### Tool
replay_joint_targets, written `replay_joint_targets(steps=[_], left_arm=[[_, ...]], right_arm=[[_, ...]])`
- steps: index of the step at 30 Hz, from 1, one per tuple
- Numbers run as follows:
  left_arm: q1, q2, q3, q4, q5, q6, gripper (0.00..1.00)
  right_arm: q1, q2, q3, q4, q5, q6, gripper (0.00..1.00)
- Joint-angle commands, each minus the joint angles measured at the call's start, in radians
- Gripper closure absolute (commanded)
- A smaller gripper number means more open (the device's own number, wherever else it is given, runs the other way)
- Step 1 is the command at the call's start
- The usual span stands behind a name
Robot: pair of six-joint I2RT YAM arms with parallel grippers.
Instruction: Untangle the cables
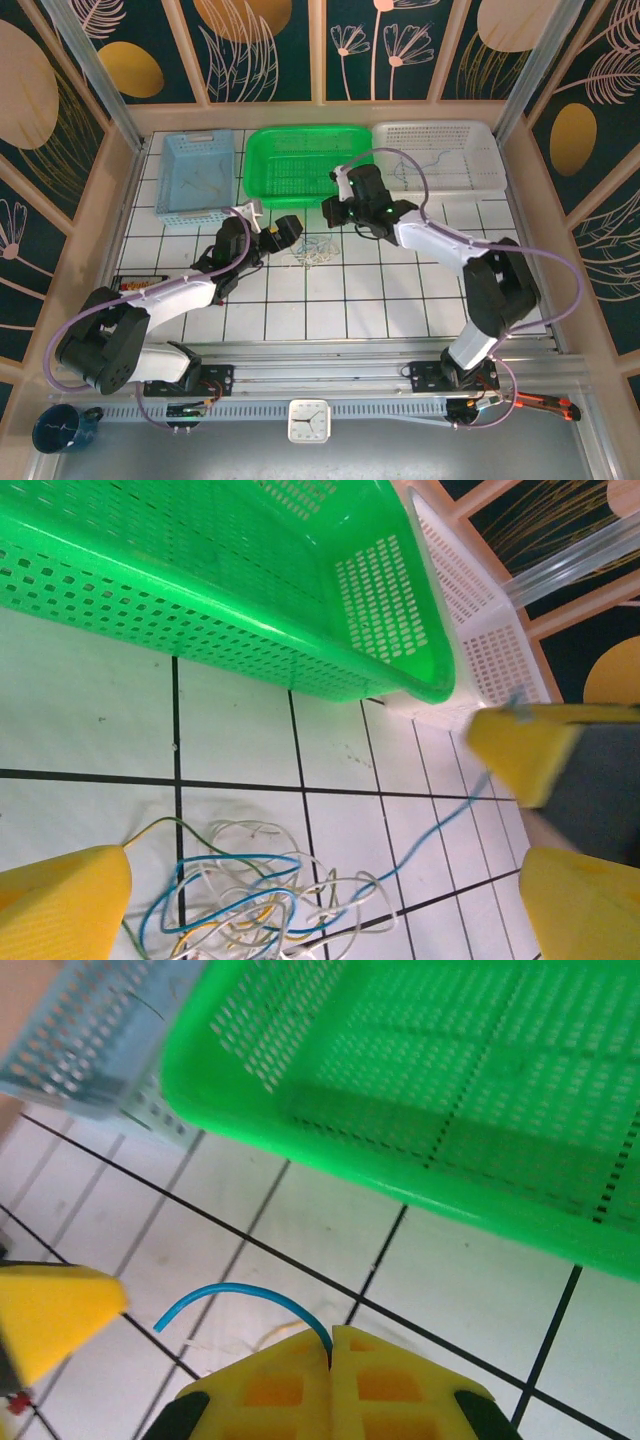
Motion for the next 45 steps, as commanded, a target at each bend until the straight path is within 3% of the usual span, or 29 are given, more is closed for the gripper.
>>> replay_joint_targets(steps=[1, 16, 27, 32, 35, 40, 45], left_arm=[[0.005, -0.015, -0.018, 0.045, 0.014, 0.057, 0.01], [0.0, 0.108, 0.048, 0.143, 0.221, 0.15, 0.01], [-0.104, 0.153, 0.151, 0.063, 0.194, 0.321, 0.01], [-0.125, 0.213, 0.189, 0.075, 0.164, 0.338, 0.02], [-0.124, 0.253, 0.206, 0.09, 0.141, 0.339, 0.11], [-0.125, 0.316, 0.207, 0.122, 0.128, 0.337, 0.35], [-0.125, 0.347, 0.153, 0.155, 0.116, 0.33, 0.44]], right_arm=[[-0.003, -0.074, -0.033, 0.039, 0.003, 0.051, 1.0], [0.012, -0.255, 0.01, 0.057, -0.03, 0.132, 1.0], [0.028, -0.27, 0.032, 0.057, -0.036, 0.146, 1.0], [0.041, -0.268, 0.028, 0.077, -0.051, 0.166, 1.0], [0.052, -0.267, 0.038, 0.089, -0.072, 0.182, 1.0], [0.057, -0.279, 0.097, 0.075, -0.097, 0.19, 1.0], [0.034, -0.322, 0.181, 0.065, -0.108, 0.202, 1.0]])
